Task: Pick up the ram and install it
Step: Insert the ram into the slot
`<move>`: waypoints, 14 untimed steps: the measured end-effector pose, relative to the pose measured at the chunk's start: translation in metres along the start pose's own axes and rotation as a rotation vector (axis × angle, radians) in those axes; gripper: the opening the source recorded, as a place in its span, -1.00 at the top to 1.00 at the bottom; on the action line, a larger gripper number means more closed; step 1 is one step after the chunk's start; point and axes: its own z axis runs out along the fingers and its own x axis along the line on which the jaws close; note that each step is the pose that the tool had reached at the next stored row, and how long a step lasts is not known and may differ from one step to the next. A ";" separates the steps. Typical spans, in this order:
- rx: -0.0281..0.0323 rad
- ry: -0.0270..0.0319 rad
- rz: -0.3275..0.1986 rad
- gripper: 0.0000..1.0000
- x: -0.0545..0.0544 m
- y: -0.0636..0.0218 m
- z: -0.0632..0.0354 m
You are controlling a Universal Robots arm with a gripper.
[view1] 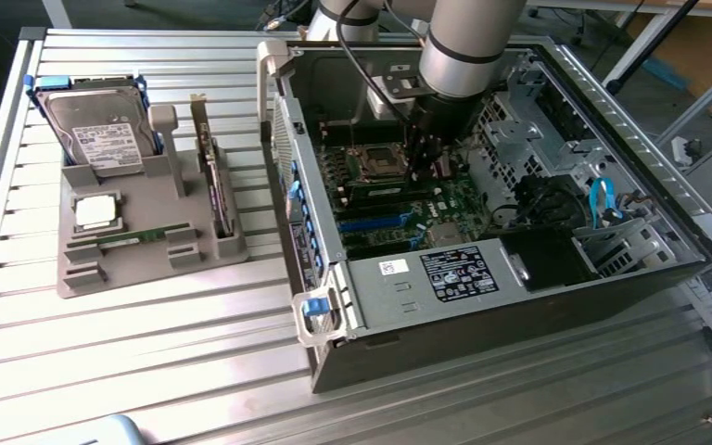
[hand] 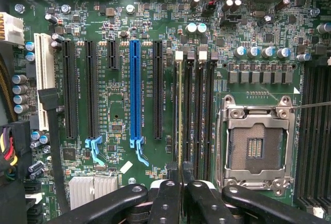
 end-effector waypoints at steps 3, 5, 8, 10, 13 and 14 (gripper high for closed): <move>0.0000 0.0002 0.002 0.76 0.000 0.0000 0.0000; 0.0001 0.0002 0.002 0.76 0.000 0.0000 0.0000; 0.0000 0.0002 0.002 0.76 0.000 0.0000 0.0000; 0.0000 0.0002 0.002 0.76 0.000 0.0000 0.0000; 0.0001 0.0002 0.002 0.76 0.000 0.0000 0.0000; 0.0000 0.0002 0.002 0.76 -0.001 0.0000 0.0001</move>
